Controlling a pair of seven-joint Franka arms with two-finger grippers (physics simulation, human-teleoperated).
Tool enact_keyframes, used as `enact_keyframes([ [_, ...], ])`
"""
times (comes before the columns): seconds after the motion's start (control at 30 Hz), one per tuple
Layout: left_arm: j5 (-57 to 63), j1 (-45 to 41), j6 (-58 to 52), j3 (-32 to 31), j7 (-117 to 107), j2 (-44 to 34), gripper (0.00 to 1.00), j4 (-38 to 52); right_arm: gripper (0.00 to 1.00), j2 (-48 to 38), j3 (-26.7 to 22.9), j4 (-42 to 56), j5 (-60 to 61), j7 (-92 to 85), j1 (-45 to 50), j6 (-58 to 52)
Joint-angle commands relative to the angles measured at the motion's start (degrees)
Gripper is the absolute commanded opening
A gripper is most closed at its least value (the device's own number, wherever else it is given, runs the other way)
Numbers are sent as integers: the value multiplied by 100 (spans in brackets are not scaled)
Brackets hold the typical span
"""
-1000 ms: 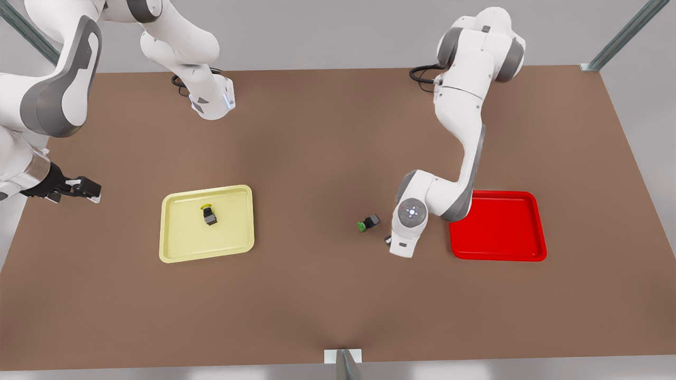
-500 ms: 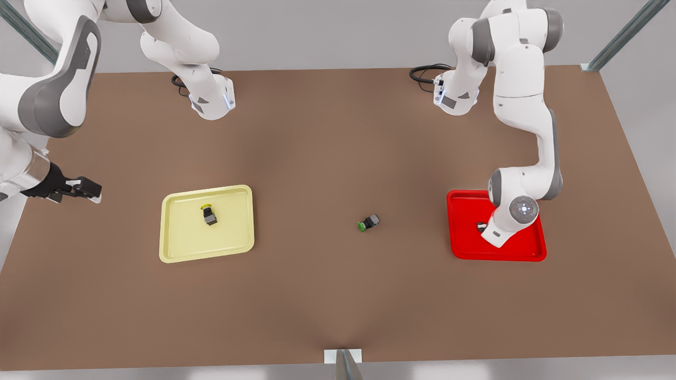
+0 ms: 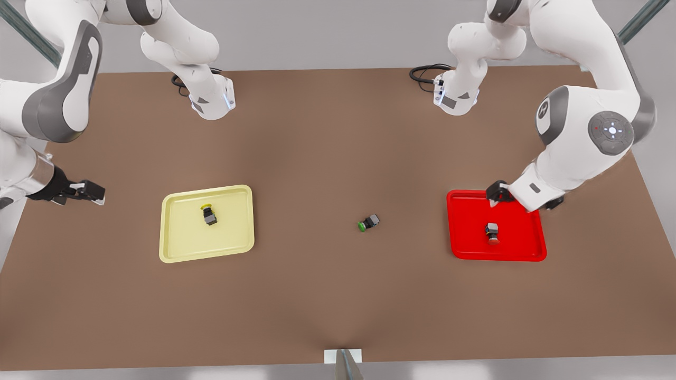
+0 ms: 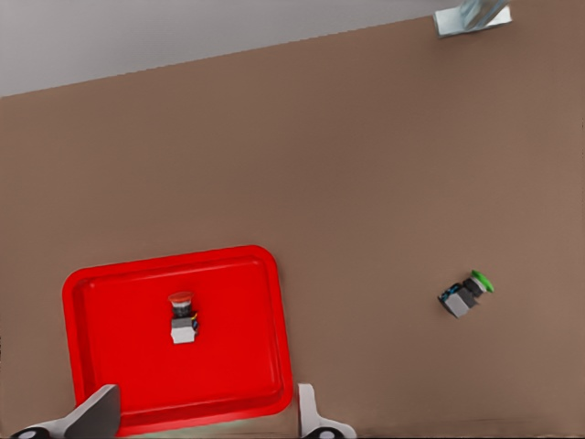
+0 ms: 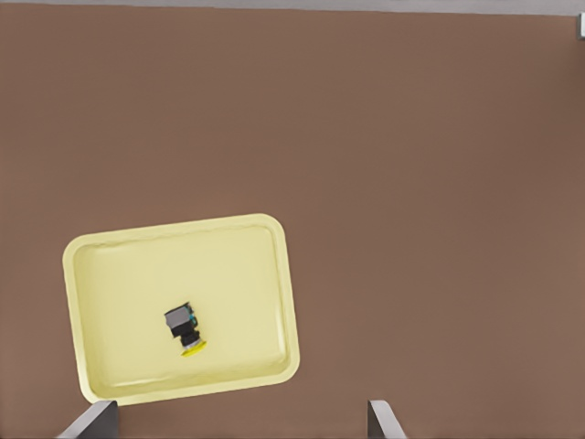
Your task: Place the switches on the corresponding trays according to their colors
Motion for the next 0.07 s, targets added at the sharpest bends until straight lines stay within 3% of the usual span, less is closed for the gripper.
enact_keyframes([
  [0.0,890,175,-26,-177,-2,-27,100,-3,100,13,1,0,4,0,-1,0],
  [0.03,1136,255,-88,-337,-28,-45,100,-3,100,58,27,9,-5,0,25,9],
])
